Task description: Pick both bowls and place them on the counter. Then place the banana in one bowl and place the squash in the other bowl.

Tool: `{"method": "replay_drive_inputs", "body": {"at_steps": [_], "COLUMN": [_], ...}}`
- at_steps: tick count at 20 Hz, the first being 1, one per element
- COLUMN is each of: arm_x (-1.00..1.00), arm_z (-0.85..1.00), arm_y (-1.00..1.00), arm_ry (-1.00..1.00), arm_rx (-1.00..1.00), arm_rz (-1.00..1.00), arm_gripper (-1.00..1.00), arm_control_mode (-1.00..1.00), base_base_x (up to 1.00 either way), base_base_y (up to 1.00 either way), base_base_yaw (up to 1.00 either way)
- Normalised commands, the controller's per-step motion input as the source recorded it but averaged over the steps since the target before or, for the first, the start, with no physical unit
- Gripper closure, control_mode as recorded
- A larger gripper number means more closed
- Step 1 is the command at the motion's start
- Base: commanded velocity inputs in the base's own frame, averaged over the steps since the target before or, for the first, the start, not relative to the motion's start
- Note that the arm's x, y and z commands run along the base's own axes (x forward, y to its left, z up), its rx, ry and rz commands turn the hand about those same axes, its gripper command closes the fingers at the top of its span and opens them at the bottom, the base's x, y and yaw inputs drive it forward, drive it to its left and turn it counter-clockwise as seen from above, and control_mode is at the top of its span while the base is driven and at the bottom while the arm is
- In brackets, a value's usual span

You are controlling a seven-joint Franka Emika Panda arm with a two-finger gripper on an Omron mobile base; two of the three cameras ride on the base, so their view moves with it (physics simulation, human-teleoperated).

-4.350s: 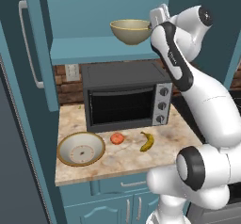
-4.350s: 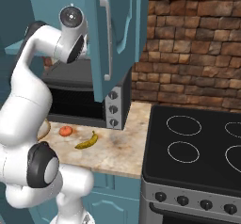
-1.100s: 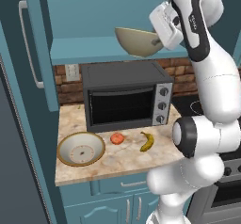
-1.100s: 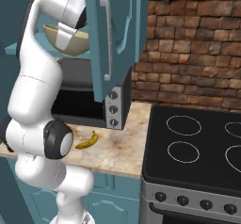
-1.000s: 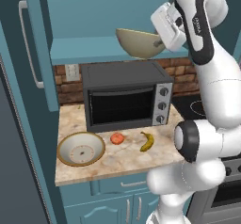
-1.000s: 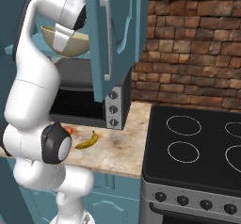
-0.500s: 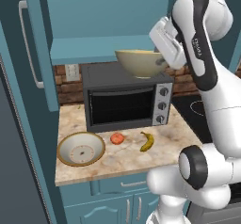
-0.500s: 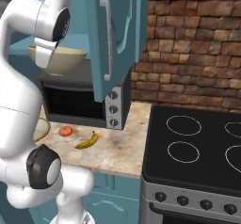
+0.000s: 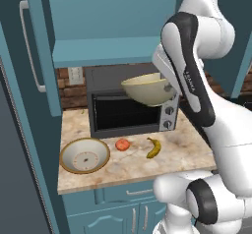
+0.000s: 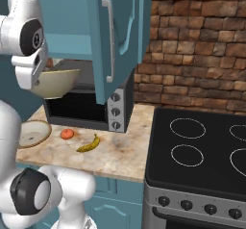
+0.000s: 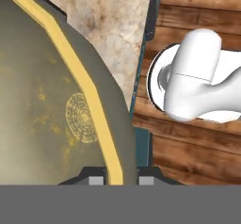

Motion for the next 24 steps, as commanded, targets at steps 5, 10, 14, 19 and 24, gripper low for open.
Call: {"method": "replay_drive_inputs", "body": {"at_steps": [5, 10, 14, 19, 24], "arm_x": [-0.22, -0.06, 0.01, 0.02, 0.17], "arm_z": [-0.63, -0.59, -0.64, -0.64, -0.58], "arm_y": [0.0, -0.04, -0.01, -0.04, -0.01], "arm_ry": [0.02, -0.15, -0.08, -0.05, -0.05], "arm_rx": [-0.09, 0.0, 0.0, 0.0, 0.0], "arm_rz": [-0.03, -0.1, -0.23, -0.21, -0.17], "arm_gripper": [1.0, 1.0, 1.0, 1.0, 1.0], "arm_control_mode": [-1.0, -1.0, -1.0, -1.0, -1.0], "base_base_x": [0.0, 0.0, 0.0, 0.0, 0.0], "base_base_y": [0.0, 0.0, 0.0, 0.0, 0.0], "base_base_yaw": [0.0, 0.0, 0.0, 0.0, 0.0]}}
